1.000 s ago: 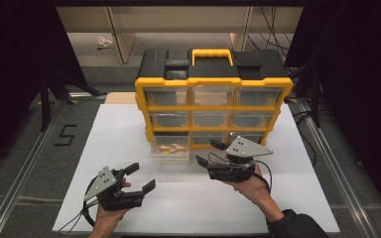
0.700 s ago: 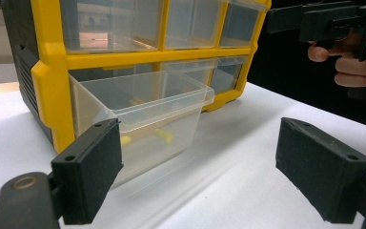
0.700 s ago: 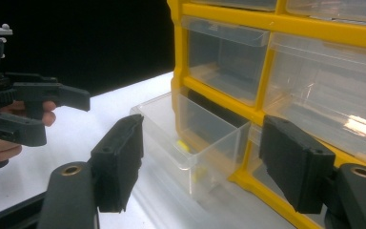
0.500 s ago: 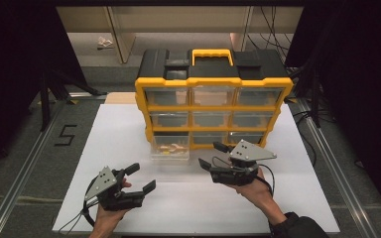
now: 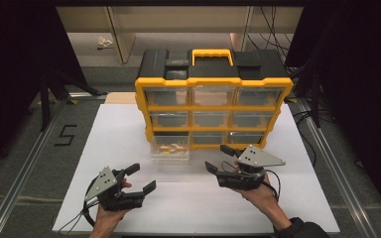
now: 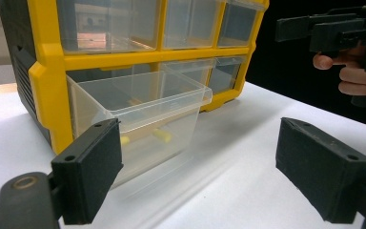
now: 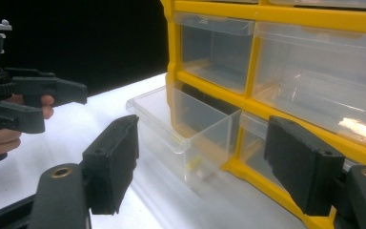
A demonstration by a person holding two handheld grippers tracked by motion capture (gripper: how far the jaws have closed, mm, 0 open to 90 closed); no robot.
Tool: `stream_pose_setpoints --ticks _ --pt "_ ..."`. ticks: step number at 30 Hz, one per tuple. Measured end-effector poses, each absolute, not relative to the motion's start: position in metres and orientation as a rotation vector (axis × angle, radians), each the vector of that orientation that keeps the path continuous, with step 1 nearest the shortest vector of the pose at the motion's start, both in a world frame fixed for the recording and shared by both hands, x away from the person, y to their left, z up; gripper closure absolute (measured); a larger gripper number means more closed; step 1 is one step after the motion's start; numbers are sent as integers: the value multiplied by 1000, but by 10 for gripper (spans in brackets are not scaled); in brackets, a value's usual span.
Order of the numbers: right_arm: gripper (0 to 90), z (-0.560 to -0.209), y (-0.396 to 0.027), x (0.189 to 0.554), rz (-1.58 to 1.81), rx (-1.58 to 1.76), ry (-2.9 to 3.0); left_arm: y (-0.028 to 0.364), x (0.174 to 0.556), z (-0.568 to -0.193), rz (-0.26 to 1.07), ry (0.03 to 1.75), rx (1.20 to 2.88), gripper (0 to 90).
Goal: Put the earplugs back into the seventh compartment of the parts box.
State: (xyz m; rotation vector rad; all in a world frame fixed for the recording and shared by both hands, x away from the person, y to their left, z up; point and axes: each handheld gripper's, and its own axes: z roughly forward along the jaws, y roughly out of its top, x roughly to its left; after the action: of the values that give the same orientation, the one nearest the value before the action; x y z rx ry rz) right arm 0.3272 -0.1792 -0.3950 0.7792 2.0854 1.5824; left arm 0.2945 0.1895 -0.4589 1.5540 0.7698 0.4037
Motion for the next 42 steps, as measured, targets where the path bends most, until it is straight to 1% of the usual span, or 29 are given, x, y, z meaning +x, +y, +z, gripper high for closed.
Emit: stream_pose_setpoints --ticks 7,18,30,42 --pt "277 -399 -185 322 1591 787 2070 189 294 -459 404 767 1554 154" --pt "242 -406 -197 317 1607 823 2055 189 294 -459 404 765 1556 154" --pt "245 -412 -209 311 1616 842 2016 189 294 -459 405 764 1559 154" --pt "246 -424 -221 301 1601 862 2000 190 293 -459 407 766 1558 154"
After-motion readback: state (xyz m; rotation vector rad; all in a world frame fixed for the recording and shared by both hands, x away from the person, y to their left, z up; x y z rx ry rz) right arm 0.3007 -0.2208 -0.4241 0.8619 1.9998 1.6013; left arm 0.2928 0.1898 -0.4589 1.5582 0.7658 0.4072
